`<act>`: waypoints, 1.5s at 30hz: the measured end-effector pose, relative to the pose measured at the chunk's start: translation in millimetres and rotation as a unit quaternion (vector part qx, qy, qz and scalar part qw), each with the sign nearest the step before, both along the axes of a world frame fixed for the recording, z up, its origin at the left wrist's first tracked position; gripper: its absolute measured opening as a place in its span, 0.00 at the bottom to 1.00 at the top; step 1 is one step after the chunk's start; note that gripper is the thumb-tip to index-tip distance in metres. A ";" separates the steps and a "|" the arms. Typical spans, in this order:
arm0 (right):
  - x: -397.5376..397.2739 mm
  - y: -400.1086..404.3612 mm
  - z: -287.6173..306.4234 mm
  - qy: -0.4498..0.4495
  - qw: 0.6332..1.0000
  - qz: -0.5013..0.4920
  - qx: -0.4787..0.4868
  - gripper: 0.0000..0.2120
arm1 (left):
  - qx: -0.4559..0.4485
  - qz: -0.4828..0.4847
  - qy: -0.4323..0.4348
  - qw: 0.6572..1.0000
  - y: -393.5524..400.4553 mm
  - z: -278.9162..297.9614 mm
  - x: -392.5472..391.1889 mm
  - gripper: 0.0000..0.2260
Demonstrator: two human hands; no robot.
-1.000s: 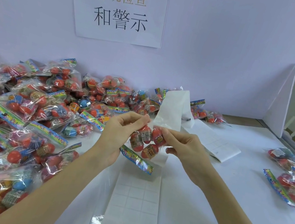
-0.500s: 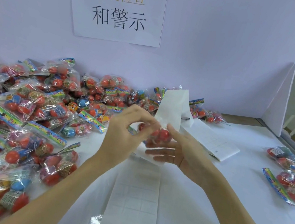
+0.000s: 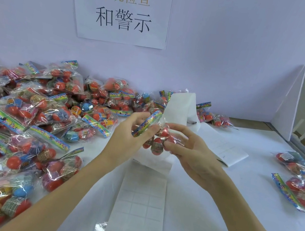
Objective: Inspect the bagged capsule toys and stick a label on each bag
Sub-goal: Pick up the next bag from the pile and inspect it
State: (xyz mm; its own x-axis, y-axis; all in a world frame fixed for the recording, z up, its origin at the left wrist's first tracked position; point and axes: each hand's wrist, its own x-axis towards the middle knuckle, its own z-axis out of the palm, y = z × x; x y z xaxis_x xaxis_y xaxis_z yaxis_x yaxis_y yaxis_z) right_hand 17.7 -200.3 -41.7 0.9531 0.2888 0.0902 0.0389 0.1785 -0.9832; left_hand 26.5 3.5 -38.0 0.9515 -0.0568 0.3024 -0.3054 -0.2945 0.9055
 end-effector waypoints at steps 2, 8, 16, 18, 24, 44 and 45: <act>0.8 1.0 -0.5 0.008 1.000 -0.019 0.015 0.22 | -0.052 0.005 -0.003 0.999 -1.6 -2.7 0.4 0.14; 3.2 1.2 -4.5 0.004 0.997 -0.073 0.022 0.18 | -0.150 -0.030 0.078 0.985 -0.3 2.5 0.8 0.17; 2.9 2.2 -4.9 -0.007 0.998 -0.059 0.013 0.24 | -0.162 -0.031 0.059 0.984 5.2 3.6 0.9 0.12; 3.7 2.6 -5.1 -0.007 0.997 -0.075 0.009 0.22 | -0.141 -0.019 0.034 0.989 5.6 3.9 1.8 0.06; 7.0 -0.9 -5.0 0.047 0.995 -0.072 0.049 0.06 | -0.129 0.017 -0.027 0.991 2.7 2.0 2.1 0.09; 4.0 10.3 -7.6 0.003 0.994 -0.107 -0.014 0.15 | -0.135 0.009 -0.001 0.991 0.5 -10.3 5.7 0.05; 3.6 11.7 -7.9 -0.017 0.990 -0.129 -0.046 0.13 | -0.127 0.014 0.000 0.992 1.4 -10.4 6.6 0.06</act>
